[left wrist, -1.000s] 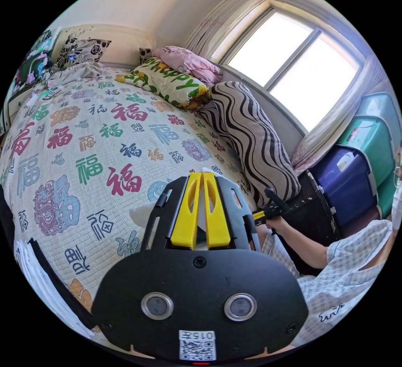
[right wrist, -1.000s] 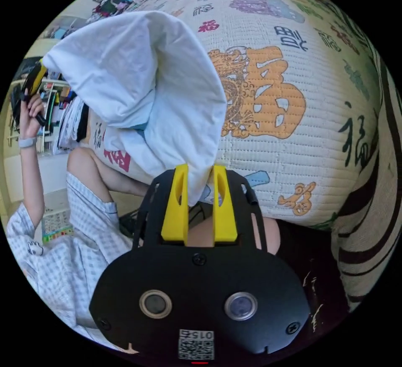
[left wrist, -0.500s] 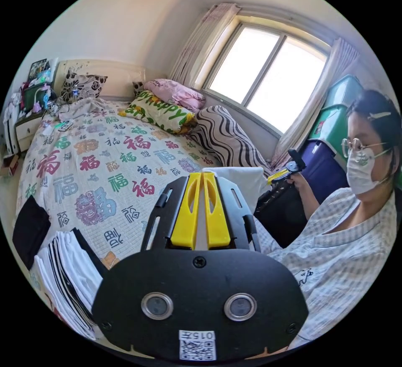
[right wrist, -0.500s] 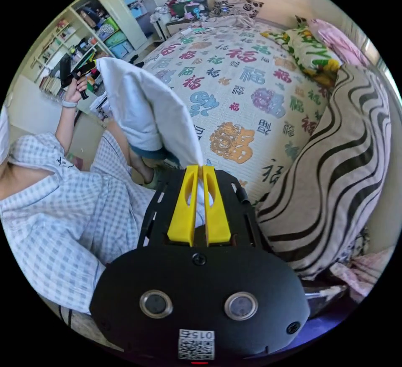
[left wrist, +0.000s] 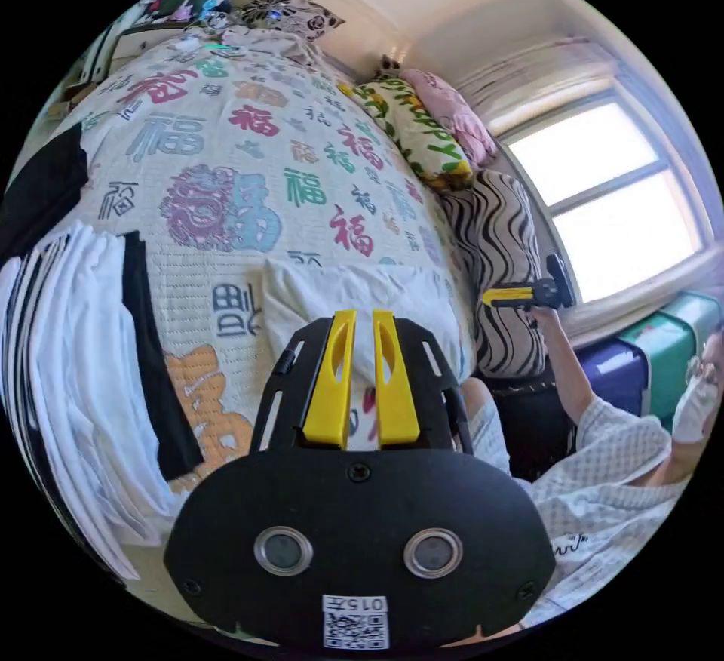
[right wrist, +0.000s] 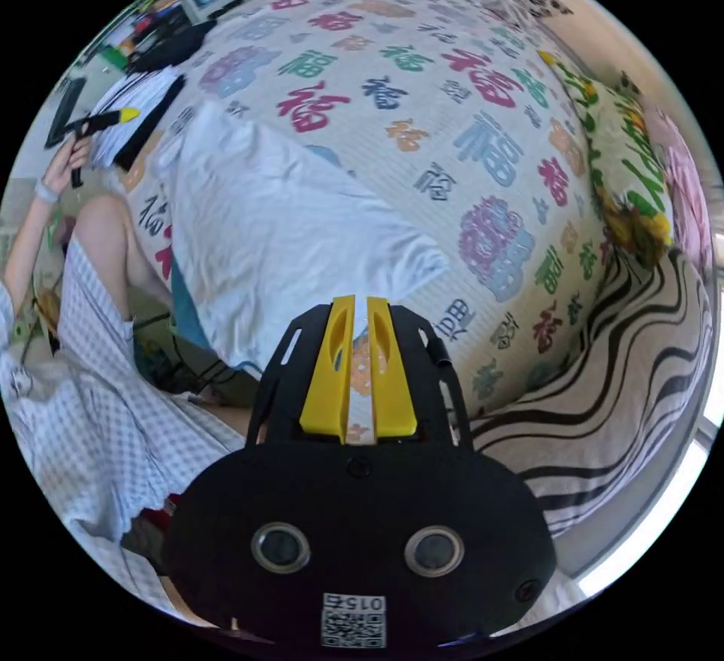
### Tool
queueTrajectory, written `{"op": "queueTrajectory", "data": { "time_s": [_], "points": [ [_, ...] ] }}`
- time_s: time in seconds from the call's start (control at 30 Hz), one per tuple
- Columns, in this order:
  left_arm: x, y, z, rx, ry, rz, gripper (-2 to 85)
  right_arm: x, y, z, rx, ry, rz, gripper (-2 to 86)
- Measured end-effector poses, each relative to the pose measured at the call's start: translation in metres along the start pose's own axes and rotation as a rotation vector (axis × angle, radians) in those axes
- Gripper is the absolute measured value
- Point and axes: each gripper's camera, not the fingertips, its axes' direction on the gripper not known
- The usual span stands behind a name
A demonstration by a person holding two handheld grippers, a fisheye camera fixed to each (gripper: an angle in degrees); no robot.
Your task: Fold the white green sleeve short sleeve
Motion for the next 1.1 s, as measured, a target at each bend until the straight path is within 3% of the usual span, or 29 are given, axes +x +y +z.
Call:
{"op": "queueTrajectory", "data": {
  "time_s": [0.1,0.2,0.27,0.33,0.4,0.63,0.73,0.87,1.1],
  "points": [
    [0.024,0.027,0.026,-0.101,0.070,0.046,6.5,-0.037,0.031,0.026,0.017,-0.017,-0.098,5.2],
    [0.041,0.055,0.081,-0.259,0.049,0.046,8.3,-0.042,0.067,0.051,0.057,-0.120,-0.011,5.9],
    [0.036,0.072,0.127,-0.379,0.095,-0.043,10.1,-0.033,0.090,0.065,0.104,-0.226,0.063,6.8],
    [0.031,0.083,0.153,-0.435,0.160,-0.121,10.8,-0.032,0.098,0.075,0.090,-0.223,0.067,7.7],
    [0.029,0.092,0.167,-0.464,0.104,-0.158,11.5,-0.037,0.098,0.083,0.077,-0.176,0.040,8.4],
    [0.006,0.095,0.175,-0.363,0.034,-0.286,10.1,-0.038,0.070,0.133,-0.014,-0.174,-0.013,8.7],
    [-0.002,0.095,0.171,-0.365,0.018,-0.283,4.1,-0.031,0.069,0.136,-0.020,-0.144,-0.017,5.5],
    [-0.009,0.092,0.144,-0.256,0.238,-0.269,-0.3,-0.005,0.082,0.124,0.034,-0.243,0.053,3.3],
    [-0.012,0.003,0.061,0.045,0.385,-0.091,-0.8,0.055,0.072,0.057,0.268,-0.284,0.123,2.3]
  ]
}}
